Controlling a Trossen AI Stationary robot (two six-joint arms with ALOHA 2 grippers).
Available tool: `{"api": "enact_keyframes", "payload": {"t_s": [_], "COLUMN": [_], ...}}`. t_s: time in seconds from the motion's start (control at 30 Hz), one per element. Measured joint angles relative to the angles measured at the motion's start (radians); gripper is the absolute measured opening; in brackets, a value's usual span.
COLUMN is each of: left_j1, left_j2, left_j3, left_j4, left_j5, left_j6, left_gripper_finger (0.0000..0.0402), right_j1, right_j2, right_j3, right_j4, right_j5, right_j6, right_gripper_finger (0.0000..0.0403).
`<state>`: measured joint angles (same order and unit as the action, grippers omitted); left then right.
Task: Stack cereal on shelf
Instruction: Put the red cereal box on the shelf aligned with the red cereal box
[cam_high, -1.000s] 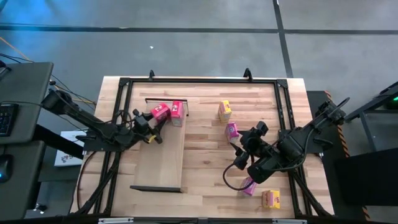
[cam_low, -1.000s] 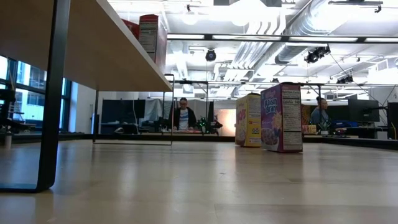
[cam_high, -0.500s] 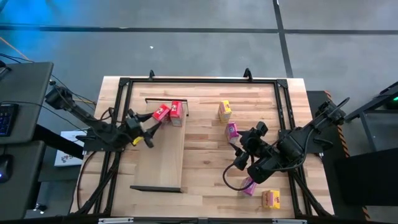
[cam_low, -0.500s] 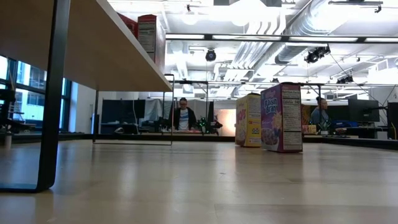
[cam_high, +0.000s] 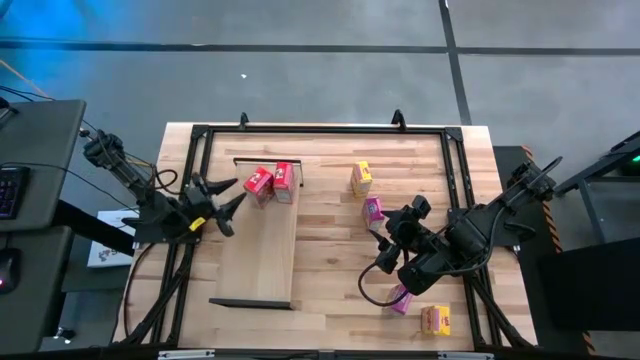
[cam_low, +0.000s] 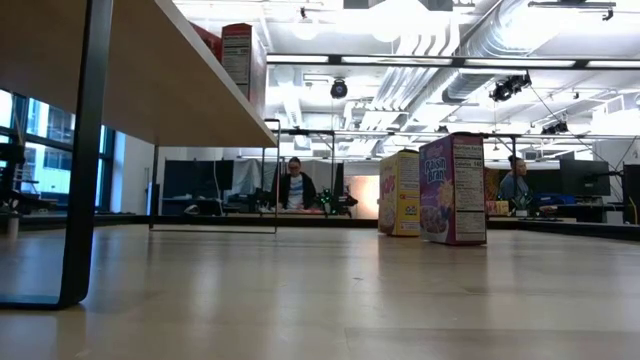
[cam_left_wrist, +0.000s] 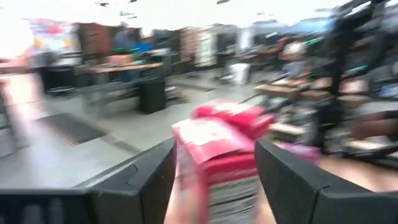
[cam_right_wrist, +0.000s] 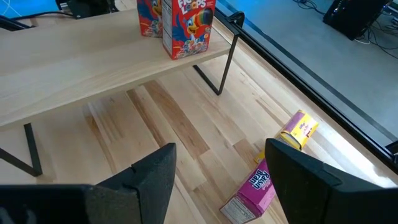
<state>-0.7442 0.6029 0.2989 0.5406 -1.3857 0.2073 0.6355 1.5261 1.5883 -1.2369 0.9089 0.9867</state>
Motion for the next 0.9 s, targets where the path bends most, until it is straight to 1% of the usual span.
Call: {"api": "enact_keyframes", "payload": {"t_s": [0.07,0.1,0.2,0.3,0.33,0.6,0.77,0.9], "left_j1": [-0.028,-0.041,-0.053,-0.038,-0.031,0.012,0.043,0.067], "left_j2": [0.0,0.0,0.0,0.009,0.015,0.058,0.067,0.066], "left_j3": [0.0,0.0,0.0,0.0,0.0,0.0,0.0,-0.001], "left_j4": [-0.002,-0.002,-0.004,-0.033,-0.045,-0.075,-0.083,-0.112], "left_j5": [-0.124,-0.171,-0.184,-0.186,-0.186,-0.18,-0.118,-0.098], "left_j6": [0.0,0.0,-0.006,-0.023,-0.044,-0.107,-0.11,-0.116], "left_gripper_finger": [0.0177,0.0163,0.0105,0.003,0.0015,0.0002,0.0,0.0], "right_j1": [0.0,0.0,0.0,0.0,0.0,0.0,0.0,0.0], "right_j2": [0.0,0.0,0.0,0.0,0.0,0.0,0.0,0.0], "right_j3": [0.0,0.0,0.0,0.0,0.0,0.0,0.0,0.0], "right_j4": [0.0,0.0,0.0,0.003,0.007,0.021,0.021,0.022], "right_j5": [0.0,0.0,0.0,0.005,0.007,0.006,0.006,0.006], "right_j6": [0.0,0.0,0.0,0.0,0.0,0.0,0.0,0.0], "right_gripper_finger": [0.0236,0.0236,0.0236,0.0236,0.0236,0.0236,0.0236,0.0236]}}
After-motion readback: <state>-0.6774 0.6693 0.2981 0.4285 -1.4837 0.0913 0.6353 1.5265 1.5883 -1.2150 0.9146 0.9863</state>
